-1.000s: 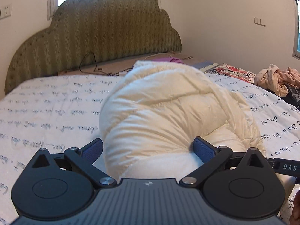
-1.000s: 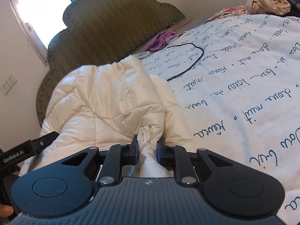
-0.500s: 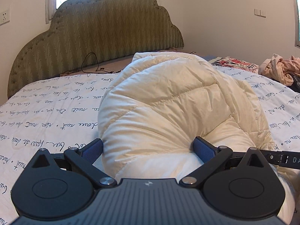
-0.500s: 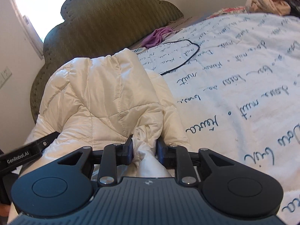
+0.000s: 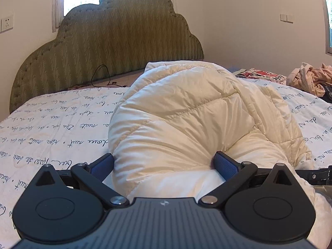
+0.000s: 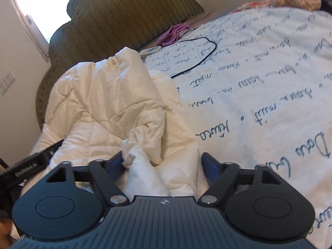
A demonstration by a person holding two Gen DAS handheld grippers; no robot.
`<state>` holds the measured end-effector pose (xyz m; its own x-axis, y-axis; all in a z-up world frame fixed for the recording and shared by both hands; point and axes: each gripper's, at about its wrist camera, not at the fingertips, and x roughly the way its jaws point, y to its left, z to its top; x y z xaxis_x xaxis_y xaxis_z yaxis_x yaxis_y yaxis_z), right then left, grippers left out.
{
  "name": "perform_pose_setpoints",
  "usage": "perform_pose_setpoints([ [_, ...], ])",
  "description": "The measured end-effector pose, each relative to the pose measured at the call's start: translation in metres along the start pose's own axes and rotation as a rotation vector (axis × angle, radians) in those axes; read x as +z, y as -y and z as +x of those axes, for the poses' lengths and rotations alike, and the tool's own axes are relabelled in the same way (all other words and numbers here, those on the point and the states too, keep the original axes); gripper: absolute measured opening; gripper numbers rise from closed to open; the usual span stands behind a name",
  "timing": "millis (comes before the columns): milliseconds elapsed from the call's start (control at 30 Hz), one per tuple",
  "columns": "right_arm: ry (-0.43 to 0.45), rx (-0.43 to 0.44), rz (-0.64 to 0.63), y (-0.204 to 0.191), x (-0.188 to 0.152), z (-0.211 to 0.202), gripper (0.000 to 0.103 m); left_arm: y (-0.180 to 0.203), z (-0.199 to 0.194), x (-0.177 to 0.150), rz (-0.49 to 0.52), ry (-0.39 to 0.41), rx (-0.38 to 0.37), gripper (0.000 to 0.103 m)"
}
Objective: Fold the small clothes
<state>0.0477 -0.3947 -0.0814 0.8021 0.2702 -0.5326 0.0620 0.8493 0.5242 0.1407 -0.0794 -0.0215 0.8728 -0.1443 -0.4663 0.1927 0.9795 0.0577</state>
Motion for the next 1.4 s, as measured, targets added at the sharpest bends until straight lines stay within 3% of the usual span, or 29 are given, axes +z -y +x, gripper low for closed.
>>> perform_pose_setpoints([
  [133,-0.014,0.075,0.082,0.006,-0.003,-0.001,0.043,-0.001,0.005,0.003,0.015,0.004,-0.003,0.103],
  [367,-0.019,0.168,0.222,0.011,-0.02,-0.009,0.035,-0.004,0.016,0.011,0.061,0.006,-0.01,0.103],
  [567,-0.019,0.168,0.221,0.007,-0.026,-0.011,0.034,-0.01,0.013,0.012,0.057,-0.009,-0.013,0.103],
  [1000,-0.002,0.143,0.24,0.019,-0.026,-0.005,0.047,-0.009,0.002,0.012,0.054,-0.021,-0.004,0.103],
  [1133,0.005,0.119,0.249,0.02,-0.026,-0.005,0.06,-0.011,-0.003,0.014,0.055,-0.028,-0.003,0.103],
  [1267,0.015,0.086,0.223,0.017,-0.021,-0.011,0.068,-0.02,-0.026,0.016,0.034,-0.028,-0.011,0.103],
  [1400,-0.01,0.101,0.206,0.023,-0.019,-0.017,0.077,-0.034,-0.071,0.003,0.019,0.0,-0.073,0.103],
])
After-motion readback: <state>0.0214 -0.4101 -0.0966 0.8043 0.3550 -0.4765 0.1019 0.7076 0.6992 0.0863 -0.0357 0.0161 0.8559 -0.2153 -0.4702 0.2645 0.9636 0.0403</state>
